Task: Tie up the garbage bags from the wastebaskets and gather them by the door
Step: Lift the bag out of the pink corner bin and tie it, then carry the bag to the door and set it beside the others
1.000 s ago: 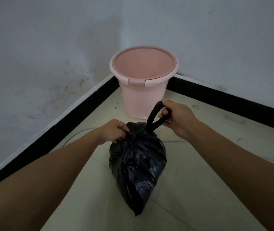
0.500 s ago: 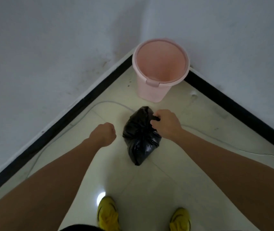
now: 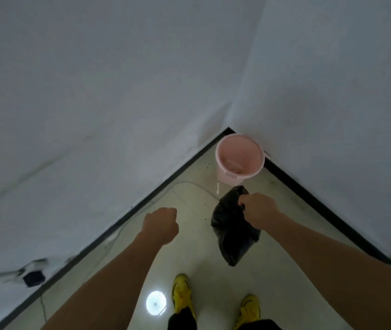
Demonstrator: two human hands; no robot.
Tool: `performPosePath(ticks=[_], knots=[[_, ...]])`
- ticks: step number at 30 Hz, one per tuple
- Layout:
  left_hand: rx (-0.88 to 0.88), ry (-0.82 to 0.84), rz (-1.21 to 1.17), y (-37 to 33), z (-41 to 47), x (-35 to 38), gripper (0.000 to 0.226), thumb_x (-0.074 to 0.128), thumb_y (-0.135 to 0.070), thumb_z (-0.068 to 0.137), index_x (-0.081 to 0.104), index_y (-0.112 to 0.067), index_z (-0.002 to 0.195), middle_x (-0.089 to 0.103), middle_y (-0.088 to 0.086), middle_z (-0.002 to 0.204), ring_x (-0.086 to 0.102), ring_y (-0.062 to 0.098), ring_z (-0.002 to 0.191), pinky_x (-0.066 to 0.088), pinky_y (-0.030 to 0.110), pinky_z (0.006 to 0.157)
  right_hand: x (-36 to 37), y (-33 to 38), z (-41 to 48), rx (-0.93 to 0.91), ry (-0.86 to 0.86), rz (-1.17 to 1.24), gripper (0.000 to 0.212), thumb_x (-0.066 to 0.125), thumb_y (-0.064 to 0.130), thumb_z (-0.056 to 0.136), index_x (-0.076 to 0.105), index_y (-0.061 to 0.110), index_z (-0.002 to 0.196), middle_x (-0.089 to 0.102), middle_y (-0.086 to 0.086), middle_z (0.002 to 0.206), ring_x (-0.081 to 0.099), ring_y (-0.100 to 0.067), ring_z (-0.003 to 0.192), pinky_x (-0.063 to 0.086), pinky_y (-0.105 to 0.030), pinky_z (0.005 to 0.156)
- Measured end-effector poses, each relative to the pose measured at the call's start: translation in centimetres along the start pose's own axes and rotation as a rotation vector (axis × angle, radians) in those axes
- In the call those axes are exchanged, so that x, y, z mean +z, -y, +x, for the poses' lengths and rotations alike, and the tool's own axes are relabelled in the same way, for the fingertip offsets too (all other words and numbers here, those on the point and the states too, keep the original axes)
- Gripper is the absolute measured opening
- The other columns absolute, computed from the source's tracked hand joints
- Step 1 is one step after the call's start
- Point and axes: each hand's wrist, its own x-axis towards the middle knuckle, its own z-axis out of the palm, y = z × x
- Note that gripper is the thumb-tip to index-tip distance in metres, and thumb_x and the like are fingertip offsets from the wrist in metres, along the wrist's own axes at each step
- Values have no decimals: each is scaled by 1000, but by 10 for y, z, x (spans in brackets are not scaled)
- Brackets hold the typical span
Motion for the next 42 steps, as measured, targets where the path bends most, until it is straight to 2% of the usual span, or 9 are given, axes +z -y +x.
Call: performPosePath(ticks=[4,8,11,16,20,24,28,36,42], knots=[[-64,-14,-94,9,-83,-27,24,46,-23,93,58,-13,111,61,9,116,59,27,104,46,33,83,-40,27,-56,-132,47,-94,30,45,17,94,58,17,121,63,-9,114,61,-27,102,51,-34,85],[-197,-61,-154,16,-166,-29,26,46,-24,95,58,-12,114,62,9,116,60,25,102,50,34,87,-55,60,-100,-340,55,-214,31,45,12,92,61,12,118,63,-12,115,61,-29,101,46,-32,77],[-337,-126,-219,20,-228,-17,25,47,-23,93,59,-12,112,63,10,114,60,26,103,50,35,88,-64,88,-125,-515,12,-312,24,48,12,89,62,11,108,65,-11,109,62,-29,97,45,-32,72],[-558,-155,-323,25,-346,18,30,49,-27,93,57,-17,120,58,8,124,56,25,112,44,32,90,-61,160,-183,-788,-38,-440,25,49,13,87,63,11,108,65,-12,110,62,-31,98,49,-35,78],[-737,-239,-412,44,-443,48,30,49,-27,93,57,-17,121,59,8,123,57,26,110,44,32,86,-49,240,-237,-1019,-102,-555,23,48,14,89,62,9,106,64,-14,108,61,-31,95,44,-34,74],[-913,-288,-478,73,-549,96,31,49,-29,94,56,-18,122,58,7,125,57,24,110,45,33,85,-13,331,-303,-1212,-125,-652,22,48,18,89,62,11,105,64,-15,108,61,-33,97,42,-34,73],[-1056,-289,-540,111,-653,148,32,48,-28,95,55,-17,124,57,8,125,56,26,110,46,34,85,34,429,-368,-1341,-157,-713,21,50,20,88,63,12,102,65,-12,104,63,-31,94,46,-33,73],[-1360,-306,-647,172,-867,246,30,49,-27,92,58,-17,119,59,9,124,57,27,110,48,35,88,127,614,-530,-1641,-229,-689,24,46,27,92,62,16,106,66,-10,104,64,-29,94,40,-31,69],[-1514,-318,-723,218,-977,309,29,49,-26,91,58,-18,118,58,10,126,56,29,113,47,36,90,186,752,-645,-1856,-247,-681,24,50,29,92,62,15,107,67,-10,104,63,-31,98,44,-33,72]])
